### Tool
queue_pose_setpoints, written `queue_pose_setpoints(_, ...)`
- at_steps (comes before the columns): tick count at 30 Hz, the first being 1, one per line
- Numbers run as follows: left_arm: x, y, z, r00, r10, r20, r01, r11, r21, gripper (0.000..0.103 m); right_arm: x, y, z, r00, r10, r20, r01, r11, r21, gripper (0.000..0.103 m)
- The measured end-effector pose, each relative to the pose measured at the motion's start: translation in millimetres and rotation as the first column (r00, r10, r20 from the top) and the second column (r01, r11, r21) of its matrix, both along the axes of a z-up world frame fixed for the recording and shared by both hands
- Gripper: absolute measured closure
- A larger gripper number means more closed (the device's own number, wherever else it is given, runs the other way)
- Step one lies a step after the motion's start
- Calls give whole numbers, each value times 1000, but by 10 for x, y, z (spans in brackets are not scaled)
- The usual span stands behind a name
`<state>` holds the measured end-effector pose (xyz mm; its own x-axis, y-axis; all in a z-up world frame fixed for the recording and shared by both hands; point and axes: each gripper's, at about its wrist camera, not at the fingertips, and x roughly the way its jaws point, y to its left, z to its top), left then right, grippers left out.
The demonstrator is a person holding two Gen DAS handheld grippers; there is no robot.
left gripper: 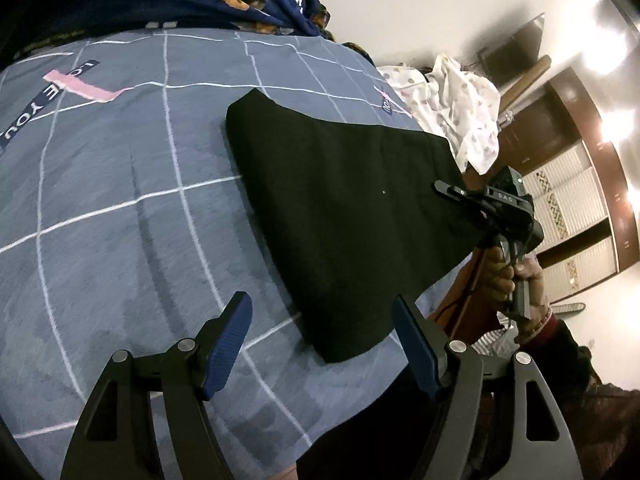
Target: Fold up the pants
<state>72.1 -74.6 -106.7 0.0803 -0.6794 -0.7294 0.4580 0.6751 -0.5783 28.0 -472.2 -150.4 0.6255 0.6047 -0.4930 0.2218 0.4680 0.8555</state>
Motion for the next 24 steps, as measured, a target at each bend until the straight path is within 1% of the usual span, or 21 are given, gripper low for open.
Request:
queue_pose_setpoints(4,65,-61,-33,1000,2,-5,-2,1000,-11,30,-19,-122,13,1000,-12,10,12,1000,-10,87)
queue_pose_setpoints(8,138,-118,-150,999,13,-43,-13,1000,-7,30,-39,-206,-46,1000,-6,4,6,1000,-21,87)
queue_pose_setpoints(9,154,-125,-180,999,17,-49,-17,1000,-7,30,-41,-218,-58,1000,-2,5,3,1000,-24,82)
queue_pose_setpoints(11,185,-142,-207,999,25,-48,-25,1000,-1,30,-65,-269,-86,1000,-11,-2,11,1000,-27,79)
queue_pose_setpoints(13,220,-154,-223,999,27,-40,-27,1000,-2,30,-113,-340,-90,1000,-27,15,27,1000,-8,78)
queue_pose_setpoints(14,233,-154,-228,999,28,-35,-28,1000,-3,30,-130,-361,-76,999,-33,18,33,999,-25,74)
queue_pose_setpoints(15,247,-158,-230,999,28,-31,-29,1000,-6,30,-160,-406,-47,999,-42,16,43,997,-67,70)
queue_pose_setpoints(16,269,-169,-235,999,25,-27,-25,1000,-10,30,-185,-450,-35,999,-47,19,49,996,-78,66)
queue_pose_setpoints(17,284,-175,-246,999,20,-25,-20,1000,-13,30,-205,-499,-28,998,-52,23,54,996,-77,57)
queue_pose_setpoints(18,304,-183,-264,1000,16,-25,-17,1000,-12,30,-227,-557,-22,998,-60,27,62,995,-78,53)
queue_pose_setpoints(19,331,-195,-297,1000,16,-27,-17,1000,-9,30,-251,-625,-6,997,-70,29,73,994,-86,53)
queue_pose_setpoints(21,372,-208,-362,998,14,-54,-15,999,-29,30,-279,-732,17,996,-78,42,81,994,-80,53)
queue_pose_setpoints(24,426,-243,-480,994,15,-110,-22,998,-65,30,-263,-781,5,998,-52,38,54,996,-68,50)
